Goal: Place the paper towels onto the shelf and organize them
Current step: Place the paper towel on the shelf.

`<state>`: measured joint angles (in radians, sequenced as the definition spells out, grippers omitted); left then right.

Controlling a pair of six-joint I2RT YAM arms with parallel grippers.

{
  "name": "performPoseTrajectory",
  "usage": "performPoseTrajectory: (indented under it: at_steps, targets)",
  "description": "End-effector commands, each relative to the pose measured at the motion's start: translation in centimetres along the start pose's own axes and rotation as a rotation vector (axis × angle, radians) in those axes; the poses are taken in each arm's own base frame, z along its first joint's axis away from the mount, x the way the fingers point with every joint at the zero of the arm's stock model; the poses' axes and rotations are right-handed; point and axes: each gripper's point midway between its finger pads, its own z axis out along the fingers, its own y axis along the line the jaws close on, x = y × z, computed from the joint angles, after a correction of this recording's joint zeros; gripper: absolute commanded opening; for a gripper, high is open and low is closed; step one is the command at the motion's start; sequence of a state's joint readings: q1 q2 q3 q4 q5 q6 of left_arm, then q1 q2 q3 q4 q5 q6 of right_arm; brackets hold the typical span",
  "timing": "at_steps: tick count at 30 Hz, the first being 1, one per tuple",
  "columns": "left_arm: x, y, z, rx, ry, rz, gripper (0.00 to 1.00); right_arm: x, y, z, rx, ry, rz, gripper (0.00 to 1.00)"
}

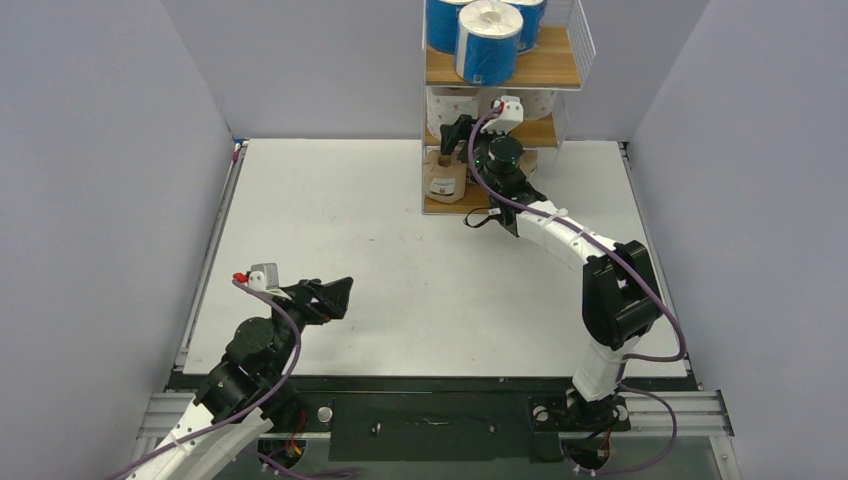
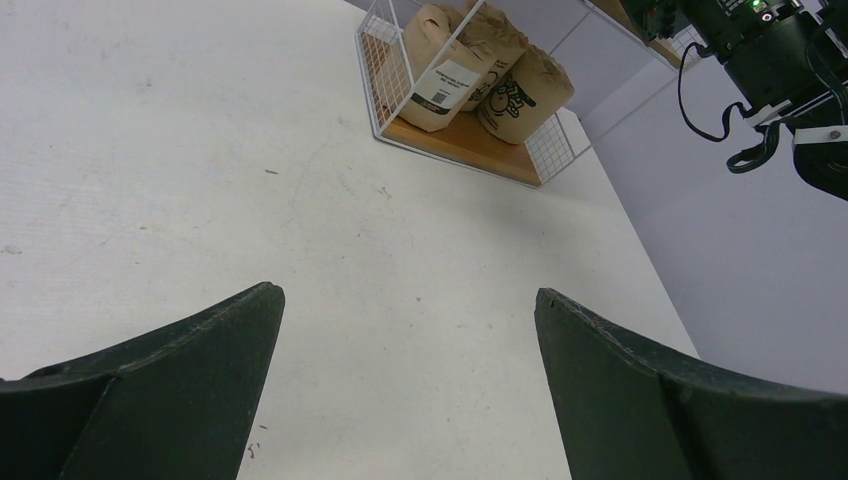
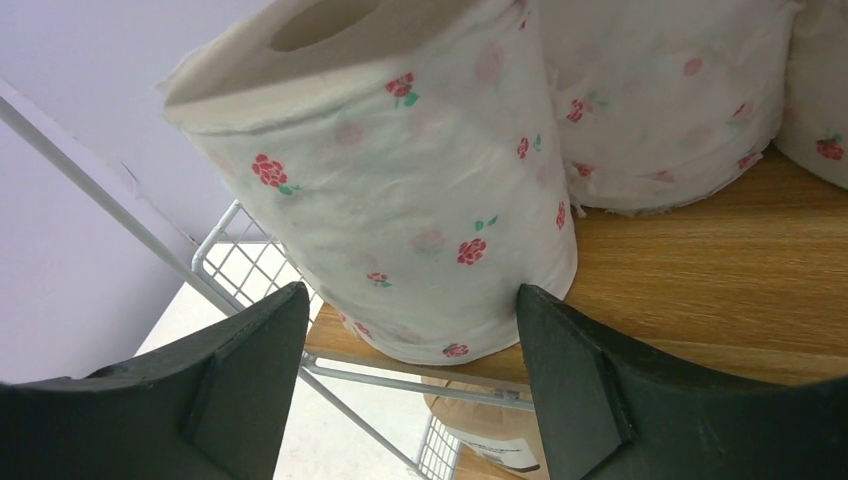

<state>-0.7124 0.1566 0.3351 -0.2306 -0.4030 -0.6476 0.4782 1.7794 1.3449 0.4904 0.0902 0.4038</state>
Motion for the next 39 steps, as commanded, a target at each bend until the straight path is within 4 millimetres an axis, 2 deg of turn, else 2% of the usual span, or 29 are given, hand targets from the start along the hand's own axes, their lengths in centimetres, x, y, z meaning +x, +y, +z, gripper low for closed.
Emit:
performPoseTrajectory:
  at_steps: [1,7,8,9,10,11,14,16,20,23,27,39]
  targets:
    - [-0.5,-1.1,0.2,0.043,-0.014,-0.024,0.96,-1.6,1.5,-0.3,-0.033,-0.035,0.027,0.72]
    - [-0.6,-1.2,0.2,0.047,-0.016,-0.021,0.97,-4.7,1.9,-3.0,-0.059,-0.088,0.038,0.76]
    - [-0.6,-1.2,0.2,0.048,-0.016,-0.020,0.97,-4.4,1.6,-3.4,-0.057,-0.083,0.037,0.76]
    - [-0.6,-1.3,0.1,0.051,-0.017,-0.021,0.96,-5.5,1.7,-4.0,-0.063,-0.102,0.041,0.77]
    - [-0.7,-1.3,0.2,0.051,-0.019,-0.022,0.96,-5.1,1.4,-4.4,-0.059,-0.095,0.042,0.77]
    - [-0.6,-1.3,0.2,0.055,-0.020,-0.024,0.96,-6.0,1.3,-4.9,-0.061,-0.112,0.049,0.77]
    - [-0.4,-1.4,0.3,0.060,-0.018,-0.028,0.96,-5.9,0.3,-5.3,-0.049,-0.110,0.066,0.73]
    - [-0.3,-1.6,0.4,0.067,-0.013,-0.028,0.97,-5.7,-0.6,-5.0,-0.037,-0.107,0.095,0.64]
    - [-0.4,-1.8,0.5,0.074,-0.011,-0.024,0.97,-5.5,-1.9,-4.3,-0.030,-0.126,0.174,0.35]
    - [-0.6,-1.8,0.4,0.075,-0.014,-0.024,0.97,-5.5,-2.0,-3.6,-0.034,-0.138,0.193,0.27]
    - [-0.6,-1.8,0.3,0.073,-0.018,-0.022,0.97,-5.3,-2.0,-2.5,-0.045,-0.148,0.220,0.23]
    - [-0.7,-1.6,0.2,0.068,-0.021,-0.018,0.97,-3.9,-1.5,0.1,-0.050,-0.131,0.271,0.23]
